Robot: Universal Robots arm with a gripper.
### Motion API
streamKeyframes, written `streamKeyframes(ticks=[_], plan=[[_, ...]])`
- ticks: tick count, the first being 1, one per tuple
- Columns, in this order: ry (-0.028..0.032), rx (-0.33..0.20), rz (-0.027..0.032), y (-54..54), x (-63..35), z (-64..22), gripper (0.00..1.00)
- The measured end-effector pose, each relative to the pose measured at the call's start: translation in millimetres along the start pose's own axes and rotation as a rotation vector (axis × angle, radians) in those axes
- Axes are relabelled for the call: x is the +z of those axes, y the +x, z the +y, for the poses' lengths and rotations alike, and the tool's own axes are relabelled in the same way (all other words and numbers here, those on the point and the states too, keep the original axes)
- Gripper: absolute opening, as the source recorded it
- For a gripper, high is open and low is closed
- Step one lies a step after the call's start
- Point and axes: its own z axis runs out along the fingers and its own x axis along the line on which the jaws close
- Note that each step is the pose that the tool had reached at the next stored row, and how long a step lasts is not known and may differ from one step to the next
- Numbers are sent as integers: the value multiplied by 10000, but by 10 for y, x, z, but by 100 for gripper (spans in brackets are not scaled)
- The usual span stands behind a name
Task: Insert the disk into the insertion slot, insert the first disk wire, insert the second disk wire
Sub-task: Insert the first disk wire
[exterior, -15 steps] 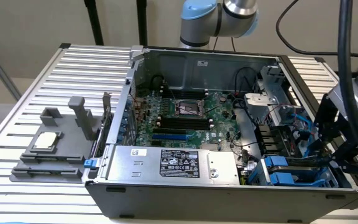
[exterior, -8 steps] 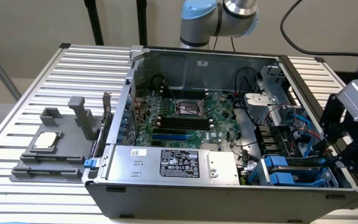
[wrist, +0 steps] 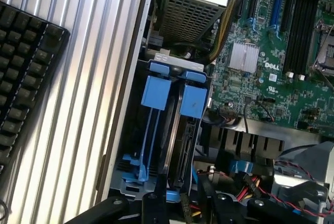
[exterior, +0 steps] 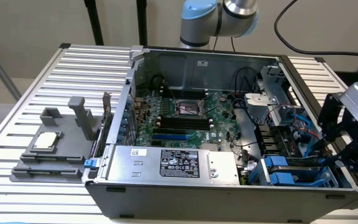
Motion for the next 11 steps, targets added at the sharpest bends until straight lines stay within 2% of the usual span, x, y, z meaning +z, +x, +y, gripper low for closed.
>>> streamKeyframes(ticks=[3,6,11], plan=[[-17,-232,-56,1,11,0,37],[-29,-510,-171,2,22,-1,37],[-35,-703,-256,6,29,-15,37]])
